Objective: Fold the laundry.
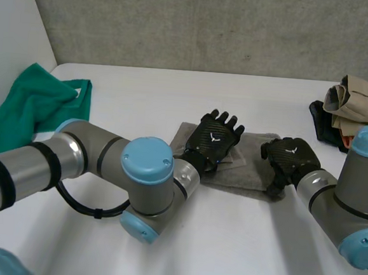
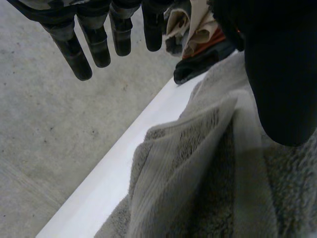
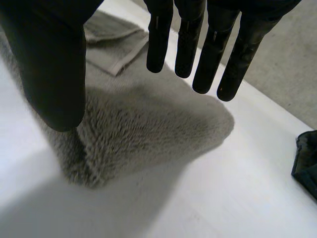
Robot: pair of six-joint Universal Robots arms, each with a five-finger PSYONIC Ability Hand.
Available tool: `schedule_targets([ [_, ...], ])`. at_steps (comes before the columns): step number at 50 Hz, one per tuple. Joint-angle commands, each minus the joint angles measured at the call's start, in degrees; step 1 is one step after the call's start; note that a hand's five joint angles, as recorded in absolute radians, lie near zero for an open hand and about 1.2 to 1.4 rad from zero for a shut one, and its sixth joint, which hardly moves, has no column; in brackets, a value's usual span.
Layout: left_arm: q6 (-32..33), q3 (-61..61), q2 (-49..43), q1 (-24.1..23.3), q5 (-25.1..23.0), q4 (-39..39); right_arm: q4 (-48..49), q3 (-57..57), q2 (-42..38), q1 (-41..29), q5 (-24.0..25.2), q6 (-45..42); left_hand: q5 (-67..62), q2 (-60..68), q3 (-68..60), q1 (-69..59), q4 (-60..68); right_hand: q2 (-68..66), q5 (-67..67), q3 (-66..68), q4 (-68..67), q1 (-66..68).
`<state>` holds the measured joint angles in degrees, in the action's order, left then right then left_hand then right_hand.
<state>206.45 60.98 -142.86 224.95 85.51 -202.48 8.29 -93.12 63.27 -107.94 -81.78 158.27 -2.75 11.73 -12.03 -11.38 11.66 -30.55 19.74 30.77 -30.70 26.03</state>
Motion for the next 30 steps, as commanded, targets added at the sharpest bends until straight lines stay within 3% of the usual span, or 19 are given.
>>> schedule_targets([
  [1, 3.7, -7.5, -5.1, 3.7, 1.3, 0.1, 0.4, 0.0, -1.8, 0.0, 0.0, -1.6, -1.7, 2.7, -2.4, -3.0, 2.7, -7.3, 8.1, 7.1, -7.1, 11.8],
  [6, 5.3, -18.3, -10.8, 9.9, 5.9, 0.0, 0.5, 0.0, -2.4, 0.0, 0.0, -2.9, -6.4, 7.4, -7.1, -7.7, 7.5, -12.3, 13.1, 12.1, -12.2, 16.8],
  [11, 14.8, -26.8, -16.9, 13.7, 11.2, 3.6, 0.9, 0.0, -2.4, 0.0, 0.1, -3.4, -4.4, 5.4, -5.1, -5.8, 5.5, -16.5, 17.3, 16.3, -16.4, 21.0],
  [14, 15.0, -22.5, -14.2, 13.2, 10.8, 3.9, 0.9, -0.1, -2.3, -0.1, 0.1, -3.4, 0.2, 0.9, -0.6, -1.2, 0.9, -17.2, 18.0, 17.0, -17.1, 21.7],
  [23, 4.8, -1.3, 3.2, 8.9, 5.0, -5.7, 1.0, -0.4, -2.4, -0.2, 0.1, -3.5, 0.3, 0.7, -0.4, -1.0, 0.7, -17.4, 18.2, 17.2, -17.2, 21.9],
  [30, 3.3, 3.4, 6.2, 5.2, 3.6, -4.9, 1.2, -0.4, -2.4, -0.3, 0.2, -3.5, 0.2, 0.8, -0.5, -1.2, 0.9, -17.6, 18.4, 17.3, -17.4, 22.1],
])
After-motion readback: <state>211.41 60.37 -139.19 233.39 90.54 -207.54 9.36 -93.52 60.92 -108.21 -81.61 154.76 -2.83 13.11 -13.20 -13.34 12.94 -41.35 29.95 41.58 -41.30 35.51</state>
